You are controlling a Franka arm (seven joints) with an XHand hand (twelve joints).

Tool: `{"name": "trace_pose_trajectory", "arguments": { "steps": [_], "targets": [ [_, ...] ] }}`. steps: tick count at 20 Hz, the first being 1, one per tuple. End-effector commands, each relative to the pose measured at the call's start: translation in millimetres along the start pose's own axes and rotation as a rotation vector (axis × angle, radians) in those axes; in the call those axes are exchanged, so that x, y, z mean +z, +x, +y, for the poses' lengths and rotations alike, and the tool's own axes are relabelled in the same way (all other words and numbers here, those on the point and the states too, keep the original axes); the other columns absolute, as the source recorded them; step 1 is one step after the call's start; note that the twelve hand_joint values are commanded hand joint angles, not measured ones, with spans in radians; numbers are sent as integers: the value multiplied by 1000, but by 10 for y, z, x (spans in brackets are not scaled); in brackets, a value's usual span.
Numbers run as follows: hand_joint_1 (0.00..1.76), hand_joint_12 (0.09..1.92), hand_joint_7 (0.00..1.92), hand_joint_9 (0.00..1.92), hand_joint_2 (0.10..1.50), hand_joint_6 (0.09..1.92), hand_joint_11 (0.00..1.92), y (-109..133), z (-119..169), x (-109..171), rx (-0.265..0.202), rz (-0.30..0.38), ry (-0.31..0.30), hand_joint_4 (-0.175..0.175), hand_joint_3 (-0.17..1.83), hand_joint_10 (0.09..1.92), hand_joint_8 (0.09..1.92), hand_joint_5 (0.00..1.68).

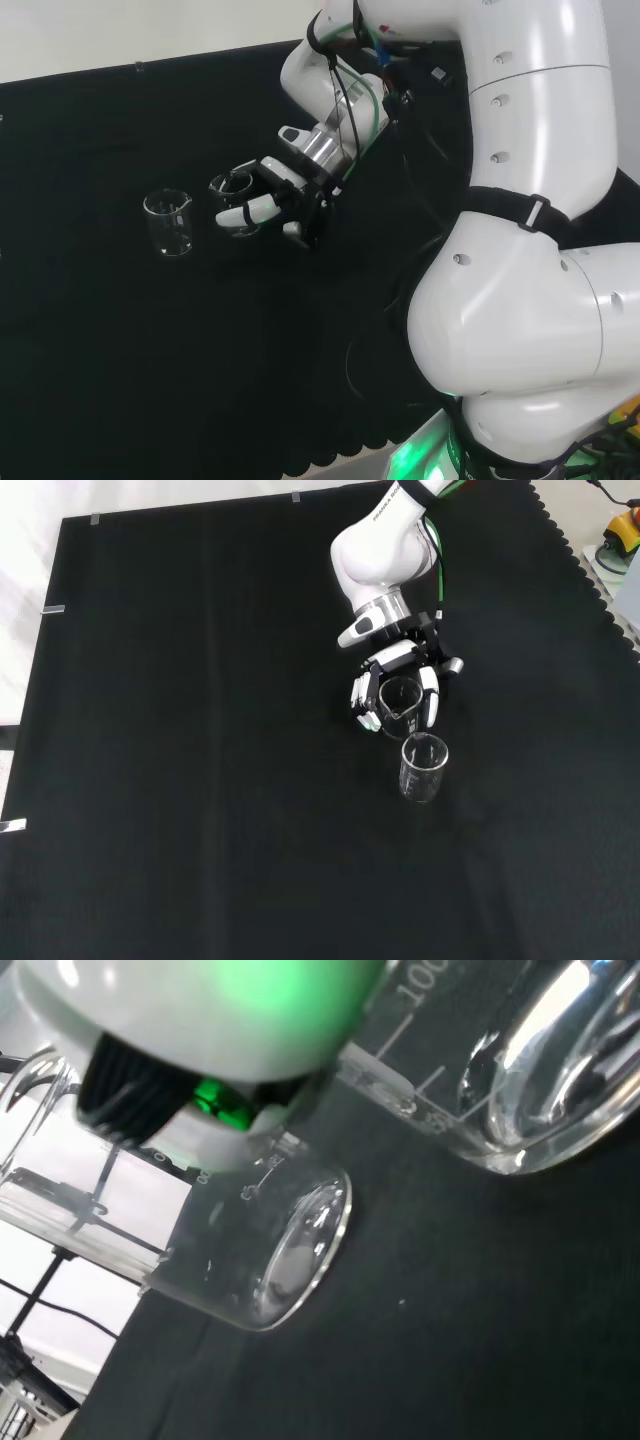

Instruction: Pick up the beaker on the right.

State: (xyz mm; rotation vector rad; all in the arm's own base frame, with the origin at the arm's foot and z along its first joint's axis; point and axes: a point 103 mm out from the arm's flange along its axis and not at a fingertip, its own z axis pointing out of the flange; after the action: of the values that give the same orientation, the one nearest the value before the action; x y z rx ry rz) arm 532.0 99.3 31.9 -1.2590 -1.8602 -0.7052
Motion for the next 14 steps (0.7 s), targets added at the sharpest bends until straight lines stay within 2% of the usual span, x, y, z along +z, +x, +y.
{"name": "trace_pose_trajectory", "arguments": {
  "steps": [1, 5, 14],
  "targets": [
    [1401, 830, 1348, 1177, 930, 636, 1038, 75, 64, -184, -24, -26, -15, -175, 118, 570, 554, 1200],
    [1413, 820, 1393, 1218, 953, 554, 1052, 83, 63, -239, -28, -26, -11, -175, 39, 478, 486, 1241],
    [1420, 774, 1500, 1309, 929, 392, 1107, 108, -2, -335, -48, -31, 39, -175, 36, 306, 290, 1326]
  ]
}}
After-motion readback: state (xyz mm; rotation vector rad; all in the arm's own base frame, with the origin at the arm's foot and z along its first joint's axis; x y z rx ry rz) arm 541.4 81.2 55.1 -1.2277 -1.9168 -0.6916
